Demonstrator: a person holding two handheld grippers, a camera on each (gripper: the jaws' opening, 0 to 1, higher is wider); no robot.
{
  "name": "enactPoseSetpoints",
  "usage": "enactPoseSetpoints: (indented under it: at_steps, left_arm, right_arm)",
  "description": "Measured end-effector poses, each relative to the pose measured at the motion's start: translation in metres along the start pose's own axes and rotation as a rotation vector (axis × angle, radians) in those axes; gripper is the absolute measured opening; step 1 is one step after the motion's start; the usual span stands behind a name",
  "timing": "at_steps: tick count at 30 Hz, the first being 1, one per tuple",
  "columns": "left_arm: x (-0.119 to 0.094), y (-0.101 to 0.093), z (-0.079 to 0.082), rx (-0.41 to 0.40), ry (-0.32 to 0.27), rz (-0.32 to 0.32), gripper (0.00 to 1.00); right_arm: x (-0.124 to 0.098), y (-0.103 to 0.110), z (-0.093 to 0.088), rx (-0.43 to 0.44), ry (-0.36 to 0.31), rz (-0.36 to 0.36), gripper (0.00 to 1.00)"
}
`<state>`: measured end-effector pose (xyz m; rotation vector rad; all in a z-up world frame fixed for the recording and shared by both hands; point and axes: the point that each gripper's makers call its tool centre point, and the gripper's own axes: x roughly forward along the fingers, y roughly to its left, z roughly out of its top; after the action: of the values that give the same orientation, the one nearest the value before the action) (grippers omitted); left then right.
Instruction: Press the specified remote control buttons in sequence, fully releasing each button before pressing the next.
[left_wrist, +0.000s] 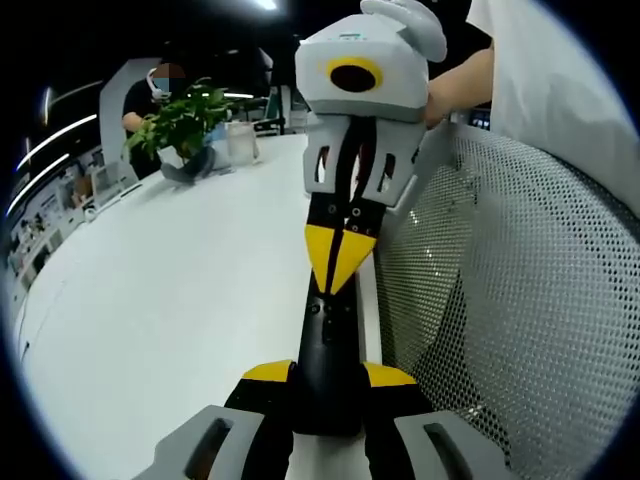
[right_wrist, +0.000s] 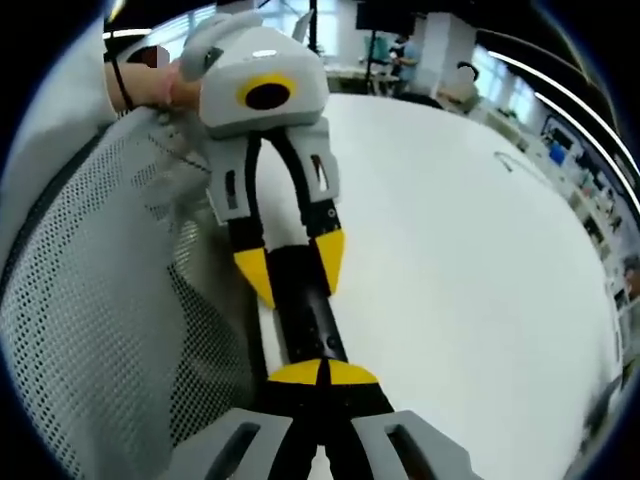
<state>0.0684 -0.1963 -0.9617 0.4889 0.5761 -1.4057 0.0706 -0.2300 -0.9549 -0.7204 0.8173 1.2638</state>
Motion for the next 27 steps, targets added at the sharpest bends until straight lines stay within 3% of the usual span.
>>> enactPoseSetpoints:
  at_steps: [6,17,27]
  left_arm:
    - [0.0,0.0,0.0,0.001,-0.001,-0.002,0.24]
    - [0.0,0.0,0.0,-0.003,-0.001,-0.001,0.25]
    - [0.0,0.0,0.0,-0.004,-0.001,0.001,0.25]
  right_arm:
    - [0.0,-0.001,0.0,-0.013,0.032,-0.001,0.0]
    - [-0.001,0.0,0.0,0.002,-0.003,-0.024,0.0]
    - [0.003,0.017,0.007,-0.049,-0.005,0.022,0.0]
